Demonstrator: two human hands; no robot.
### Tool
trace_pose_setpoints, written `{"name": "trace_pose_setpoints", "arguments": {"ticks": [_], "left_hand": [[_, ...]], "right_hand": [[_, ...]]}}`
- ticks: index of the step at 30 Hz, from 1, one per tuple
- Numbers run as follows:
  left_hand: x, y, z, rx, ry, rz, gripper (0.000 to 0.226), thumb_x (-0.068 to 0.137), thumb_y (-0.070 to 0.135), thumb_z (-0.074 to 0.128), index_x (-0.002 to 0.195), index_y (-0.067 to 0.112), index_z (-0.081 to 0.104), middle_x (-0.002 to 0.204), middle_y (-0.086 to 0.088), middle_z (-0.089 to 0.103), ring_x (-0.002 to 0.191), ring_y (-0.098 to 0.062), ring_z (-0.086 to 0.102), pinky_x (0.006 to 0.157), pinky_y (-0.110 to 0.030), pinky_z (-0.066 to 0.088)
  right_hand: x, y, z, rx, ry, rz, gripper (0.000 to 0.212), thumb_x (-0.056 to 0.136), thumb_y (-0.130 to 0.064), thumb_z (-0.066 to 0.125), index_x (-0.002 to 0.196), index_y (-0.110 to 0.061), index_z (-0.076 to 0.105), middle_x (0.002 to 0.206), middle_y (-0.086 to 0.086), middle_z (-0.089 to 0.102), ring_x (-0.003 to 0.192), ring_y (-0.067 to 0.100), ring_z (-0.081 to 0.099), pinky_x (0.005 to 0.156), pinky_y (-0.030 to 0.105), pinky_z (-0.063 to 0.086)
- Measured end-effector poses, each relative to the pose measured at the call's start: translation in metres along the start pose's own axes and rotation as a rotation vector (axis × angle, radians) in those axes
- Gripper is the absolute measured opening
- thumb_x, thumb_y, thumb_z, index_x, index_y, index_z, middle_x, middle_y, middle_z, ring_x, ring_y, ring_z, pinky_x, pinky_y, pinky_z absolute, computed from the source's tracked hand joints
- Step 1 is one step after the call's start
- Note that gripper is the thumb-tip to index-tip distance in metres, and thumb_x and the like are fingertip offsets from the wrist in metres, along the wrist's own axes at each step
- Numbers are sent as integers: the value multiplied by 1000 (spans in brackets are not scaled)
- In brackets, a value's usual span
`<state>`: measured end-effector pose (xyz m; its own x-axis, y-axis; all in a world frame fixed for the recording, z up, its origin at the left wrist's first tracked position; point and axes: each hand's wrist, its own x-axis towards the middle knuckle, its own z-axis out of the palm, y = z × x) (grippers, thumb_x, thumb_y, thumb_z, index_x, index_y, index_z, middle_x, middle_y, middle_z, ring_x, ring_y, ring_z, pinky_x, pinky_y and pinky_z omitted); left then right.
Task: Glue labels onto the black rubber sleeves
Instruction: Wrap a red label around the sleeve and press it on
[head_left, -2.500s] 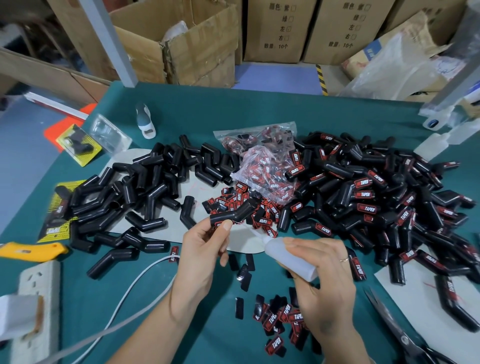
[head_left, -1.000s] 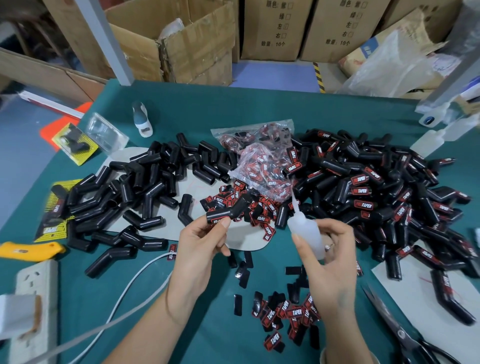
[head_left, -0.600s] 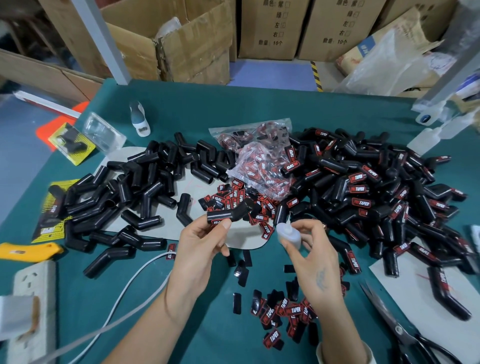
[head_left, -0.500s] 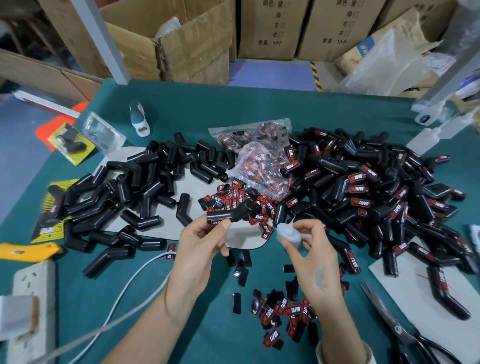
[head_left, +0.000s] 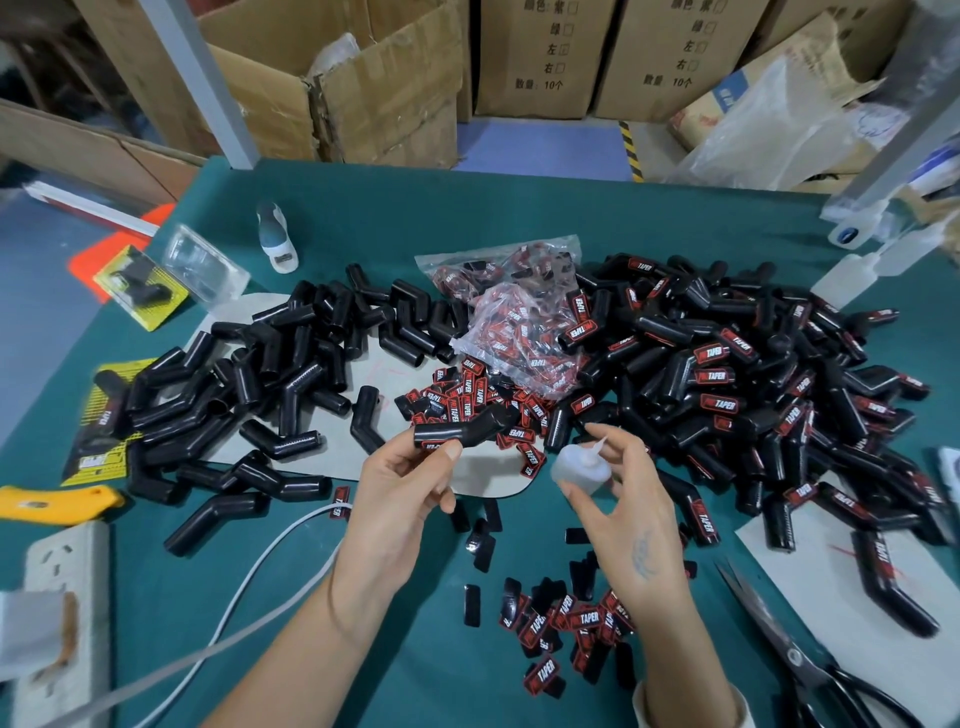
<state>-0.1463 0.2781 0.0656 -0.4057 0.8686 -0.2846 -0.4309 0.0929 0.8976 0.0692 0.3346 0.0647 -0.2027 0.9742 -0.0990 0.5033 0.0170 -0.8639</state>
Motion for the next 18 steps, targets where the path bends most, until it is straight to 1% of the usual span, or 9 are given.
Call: {"name": "trace_pose_setpoints", "arguments": {"ticks": [5, 7, 8, 10, 12, 13, 15, 17, 18], "left_hand": [[-1, 2, 0, -27, 3, -28, 10, 83, 14, 73, 91, 14, 80, 62, -1, 36, 52, -10, 40, 47, -20, 42], [0, 1, 0, -43, -3, -45, 9, 83, 14, 74, 90, 15, 80, 63, -2, 35, 53, -11, 40, 46, -20, 40], [0, 1, 0, -56, -8, -61, 9, 83, 14, 76, 90, 15, 81, 63, -1, 35, 53, -11, 39, 46, -20, 39], [0, 2, -1, -106, -19, -104, 12, 78, 17, 82, 90, 14, 79, 64, 0, 40, 56, -10, 41, 46, -19, 37], [-2, 2, -4, -201, -33, -175, 19, 69, 20, 88, 84, 14, 77, 70, 0, 52, 62, -10, 49, 48, -20, 40], [-3, 2, -3, -253, -44, -218, 20, 67, 20, 89, 80, 16, 76, 74, -1, 59, 66, -10, 55, 51, -21, 43], [-5, 0, -1, -341, -61, -292, 18, 61, 20, 91, 72, 18, 76, 81, -5, 69, 72, -12, 64, 62, -24, 49], [-7, -3, 4, -370, -62, -339, 23, 56, 20, 91, 73, 15, 77, 87, -11, 71, 75, -15, 67, 70, -28, 48], [-9, -4, 8, -370, -74, -356, 34, 55, 20, 92, 82, 9, 75, 93, -15, 70, 79, -20, 67, 74, -30, 48]], "right_hand": [[0, 4, -3, 74, 16, -45, 75, 86, -26, 84, 139, -58, 41, 127, -26, 59, 121, -3, 59, 100, 35, 52], [0, 4, -2, 86, 63, -72, 76, 85, -41, 83, 141, -64, 37, 131, -29, 57, 124, -4, 57, 103, 35, 49], [-1, 2, -3, 88, 122, -102, 73, 86, -52, 79, 144, -62, 36, 134, -29, 56, 127, -2, 55, 104, 34, 46], [-3, -4, -5, 46, 354, -329, 61, 93, -61, 64, 147, -41, 44, 138, -23, 57, 130, 5, 55, 103, 32, 43], [-9, -5, -7, 1, 590, -722, 37, 104, -43, 55, 128, -15, 57, 124, -13, 62, 120, 11, 59, 95, 35, 48], [-13, -6, -4, -2, 635, -872, 24, 106, -33, 52, 116, -12, 59, 113, -11, 62, 115, 7, 60, 90, 33, 49], [-20, -9, 9, 42, 557, -958, 9, 106, -22, 55, 105, -15, 61, 103, -10, 62, 106, -2, 60, 87, 22, 48], [-24, -14, 31, 136, 375, -817, 7, 105, -20, 62, 108, -17, 68, 101, -9, 65, 98, 1, 63, 85, 16, 48], [-25, -18, 41, 175, 290, -707, 8, 104, -22, 64, 108, -19, 70, 102, -11, 67, 95, 2, 64, 84, 14, 48]]}}
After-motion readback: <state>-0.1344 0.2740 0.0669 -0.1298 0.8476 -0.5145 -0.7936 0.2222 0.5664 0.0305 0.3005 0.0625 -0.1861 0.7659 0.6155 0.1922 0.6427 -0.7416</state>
